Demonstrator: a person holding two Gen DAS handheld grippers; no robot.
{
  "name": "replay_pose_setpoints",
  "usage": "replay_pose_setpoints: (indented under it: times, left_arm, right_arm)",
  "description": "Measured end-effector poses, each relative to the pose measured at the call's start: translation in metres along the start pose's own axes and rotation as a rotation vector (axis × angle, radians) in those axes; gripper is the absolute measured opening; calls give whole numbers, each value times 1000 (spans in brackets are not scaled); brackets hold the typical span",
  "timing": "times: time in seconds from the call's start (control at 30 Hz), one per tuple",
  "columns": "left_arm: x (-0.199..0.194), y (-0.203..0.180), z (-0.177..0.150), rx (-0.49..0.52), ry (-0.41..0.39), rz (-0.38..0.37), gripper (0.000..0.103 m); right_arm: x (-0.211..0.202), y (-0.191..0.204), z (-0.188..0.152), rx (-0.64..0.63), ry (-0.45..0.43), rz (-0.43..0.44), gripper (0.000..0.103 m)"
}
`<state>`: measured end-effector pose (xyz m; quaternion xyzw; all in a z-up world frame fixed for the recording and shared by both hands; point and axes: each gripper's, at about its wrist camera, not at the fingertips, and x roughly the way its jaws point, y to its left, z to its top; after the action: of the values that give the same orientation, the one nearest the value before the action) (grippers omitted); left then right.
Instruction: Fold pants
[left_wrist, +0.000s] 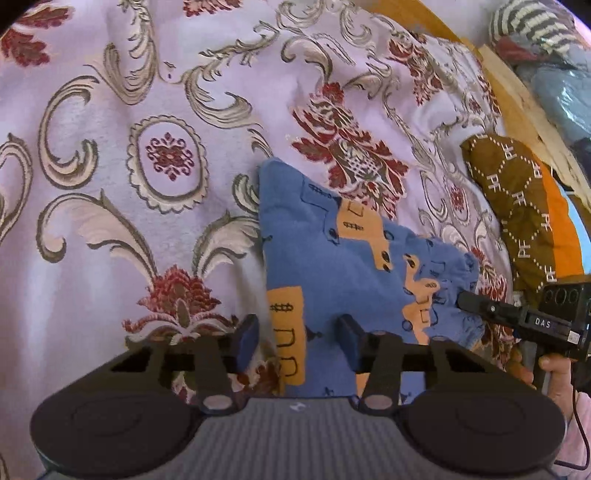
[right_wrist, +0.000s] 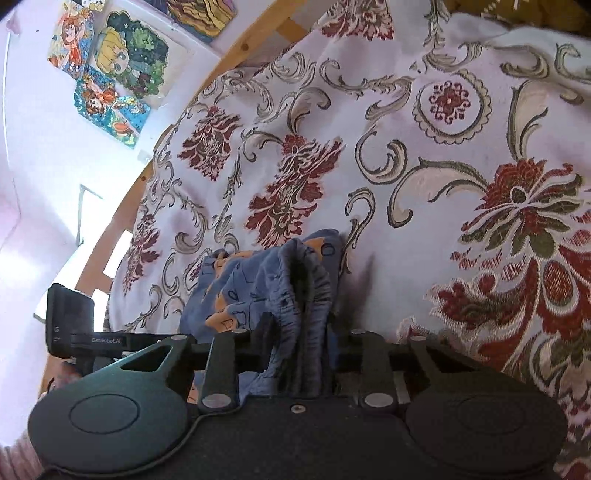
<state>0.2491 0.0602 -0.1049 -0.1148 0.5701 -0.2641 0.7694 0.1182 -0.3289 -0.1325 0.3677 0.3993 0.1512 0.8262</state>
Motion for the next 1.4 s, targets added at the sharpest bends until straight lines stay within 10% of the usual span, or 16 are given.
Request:
replay_pose_setpoints:
  times: [0.83, 1.4]
  left_arm:
    - [-32, -30, -4, 94, -113, -28, 9]
    - [9, -35, 99, 82, -261, 45, 9]
  right_arm:
    - [-24, 44, 15, -172, -227, 4, 22]
    - [48, -3, 100, -202, -212, -98, 22]
